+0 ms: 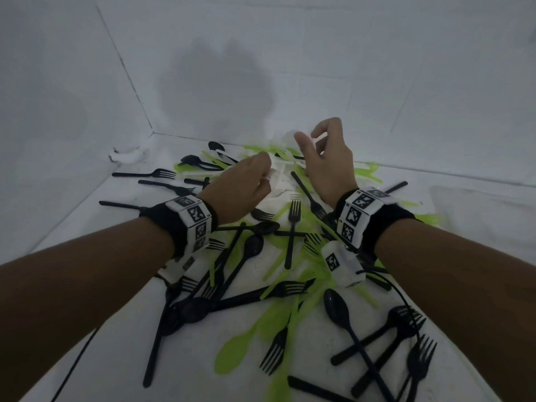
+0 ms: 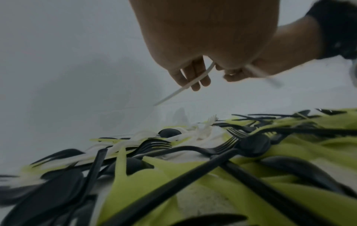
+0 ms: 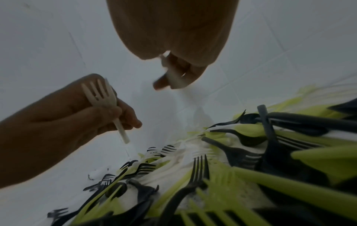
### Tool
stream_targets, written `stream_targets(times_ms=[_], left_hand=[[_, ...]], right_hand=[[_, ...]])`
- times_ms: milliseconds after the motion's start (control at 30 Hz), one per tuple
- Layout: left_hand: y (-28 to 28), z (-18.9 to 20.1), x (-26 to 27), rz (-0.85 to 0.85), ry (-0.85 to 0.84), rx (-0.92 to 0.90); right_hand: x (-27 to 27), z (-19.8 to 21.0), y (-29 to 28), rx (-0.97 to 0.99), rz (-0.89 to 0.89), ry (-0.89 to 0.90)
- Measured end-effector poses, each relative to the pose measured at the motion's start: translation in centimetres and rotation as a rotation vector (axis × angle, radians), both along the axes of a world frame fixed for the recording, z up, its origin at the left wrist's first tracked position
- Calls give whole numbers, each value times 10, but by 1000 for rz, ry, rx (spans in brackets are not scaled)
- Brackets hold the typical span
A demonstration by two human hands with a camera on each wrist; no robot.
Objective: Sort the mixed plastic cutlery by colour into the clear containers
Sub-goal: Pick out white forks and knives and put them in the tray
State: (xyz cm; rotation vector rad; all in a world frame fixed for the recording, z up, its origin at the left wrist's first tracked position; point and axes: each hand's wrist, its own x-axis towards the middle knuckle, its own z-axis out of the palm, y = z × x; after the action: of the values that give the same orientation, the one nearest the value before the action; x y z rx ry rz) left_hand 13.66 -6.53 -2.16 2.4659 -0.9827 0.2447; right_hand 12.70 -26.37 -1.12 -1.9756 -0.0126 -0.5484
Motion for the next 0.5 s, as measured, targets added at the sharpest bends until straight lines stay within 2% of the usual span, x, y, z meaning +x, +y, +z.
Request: stream_targets(times_ms=[100, 233, 300, 500], left_hand=[[15, -3, 5, 78, 82, 29], [40, -20, 19, 148, 122, 232], [53, -28, 25, 120, 129, 278], [79, -27, 37, 18, 131, 369]], right_hand=[[3, -16, 5, -205, 75, 174], [9, -36, 9, -475, 224, 487], [17, -38, 12, -667, 203, 522], [37, -31, 39, -1004, 139, 625]])
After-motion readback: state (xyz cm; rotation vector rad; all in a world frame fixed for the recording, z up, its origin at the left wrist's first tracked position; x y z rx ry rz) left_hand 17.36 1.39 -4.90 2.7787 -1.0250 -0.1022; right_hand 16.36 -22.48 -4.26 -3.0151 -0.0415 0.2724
